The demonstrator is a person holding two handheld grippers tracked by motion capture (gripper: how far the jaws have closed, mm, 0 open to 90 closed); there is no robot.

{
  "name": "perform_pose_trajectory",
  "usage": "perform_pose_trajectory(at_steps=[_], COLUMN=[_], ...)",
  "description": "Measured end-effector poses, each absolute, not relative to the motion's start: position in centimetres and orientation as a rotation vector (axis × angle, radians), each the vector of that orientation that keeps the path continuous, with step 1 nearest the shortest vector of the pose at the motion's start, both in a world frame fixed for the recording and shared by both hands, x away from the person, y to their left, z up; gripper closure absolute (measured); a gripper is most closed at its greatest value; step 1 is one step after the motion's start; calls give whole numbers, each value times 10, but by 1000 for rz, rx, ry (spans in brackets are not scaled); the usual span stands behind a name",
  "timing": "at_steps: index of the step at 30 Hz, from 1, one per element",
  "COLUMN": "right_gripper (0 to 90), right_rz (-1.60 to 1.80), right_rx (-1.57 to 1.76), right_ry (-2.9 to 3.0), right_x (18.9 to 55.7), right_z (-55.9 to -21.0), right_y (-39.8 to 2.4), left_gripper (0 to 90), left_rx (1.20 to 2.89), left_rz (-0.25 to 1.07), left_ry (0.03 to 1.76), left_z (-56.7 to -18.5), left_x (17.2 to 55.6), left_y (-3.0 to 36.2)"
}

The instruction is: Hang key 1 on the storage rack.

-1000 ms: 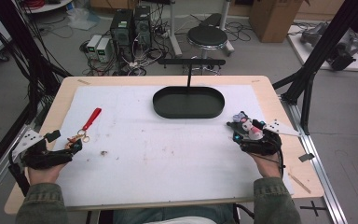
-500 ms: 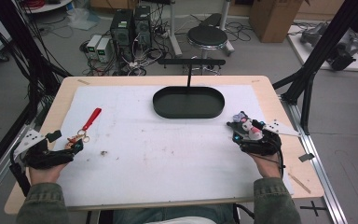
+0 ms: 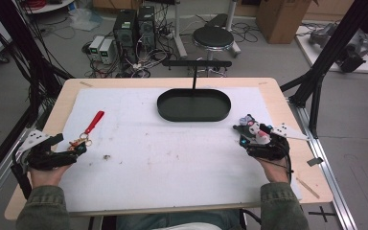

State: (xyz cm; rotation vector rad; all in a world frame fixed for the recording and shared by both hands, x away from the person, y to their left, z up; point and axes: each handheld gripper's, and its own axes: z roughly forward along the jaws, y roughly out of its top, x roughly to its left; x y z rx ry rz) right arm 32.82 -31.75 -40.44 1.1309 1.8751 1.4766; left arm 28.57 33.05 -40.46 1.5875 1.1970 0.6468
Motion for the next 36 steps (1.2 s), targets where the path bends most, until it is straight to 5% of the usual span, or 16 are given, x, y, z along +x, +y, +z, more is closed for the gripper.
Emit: perform_pose_trajectory(at_steps=[36], right_gripper=[4], right_rz=[1445], right_rx=[1134], right_ry=[1860], right_x=[327], right_z=[-405], right_y=[-319], left_gripper=[18], left_rx=[1859], left_rz=[532], left_ry=[1198], left_z=[-372], left_x=[377], left_y=[311])
